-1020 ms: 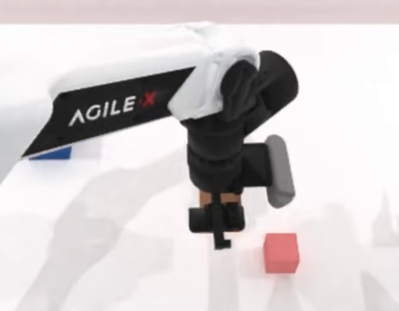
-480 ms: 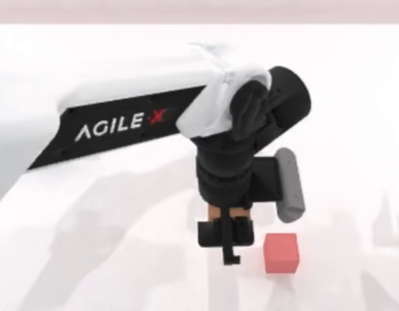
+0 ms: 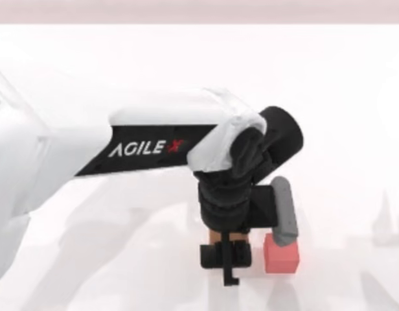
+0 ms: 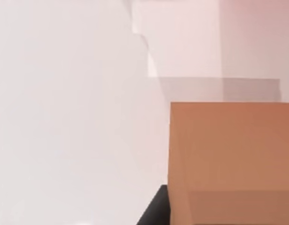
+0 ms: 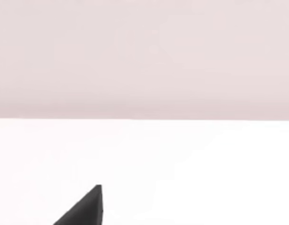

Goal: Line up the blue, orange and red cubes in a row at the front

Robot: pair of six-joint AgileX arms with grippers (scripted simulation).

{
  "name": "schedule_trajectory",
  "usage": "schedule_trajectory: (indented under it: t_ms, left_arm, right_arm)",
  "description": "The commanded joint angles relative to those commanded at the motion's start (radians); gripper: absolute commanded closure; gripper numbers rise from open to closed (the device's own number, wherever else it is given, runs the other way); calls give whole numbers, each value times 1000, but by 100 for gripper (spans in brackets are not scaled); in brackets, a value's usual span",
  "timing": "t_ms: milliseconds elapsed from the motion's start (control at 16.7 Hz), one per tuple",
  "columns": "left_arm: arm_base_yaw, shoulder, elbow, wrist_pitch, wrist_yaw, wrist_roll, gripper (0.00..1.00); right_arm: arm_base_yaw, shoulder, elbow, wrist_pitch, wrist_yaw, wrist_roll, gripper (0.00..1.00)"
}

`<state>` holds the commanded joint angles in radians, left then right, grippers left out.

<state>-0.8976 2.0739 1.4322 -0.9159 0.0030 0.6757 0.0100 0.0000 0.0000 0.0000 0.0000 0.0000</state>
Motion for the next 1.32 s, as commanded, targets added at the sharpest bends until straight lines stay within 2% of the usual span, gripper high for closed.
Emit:
schedule_trajectory:
  t_ms: [120,900,1320]
  left_arm:
    - [0,0,0,0,0,0,100]
    - [0,0,0,0,0,0,2]
    - [0,0,0,0,0,0,0]
  right_arm:
    - [0,0,0,0,0,0,0]
    - [0,0,0,0,0,0,0]
    - [0,0,0,0,0,0,0]
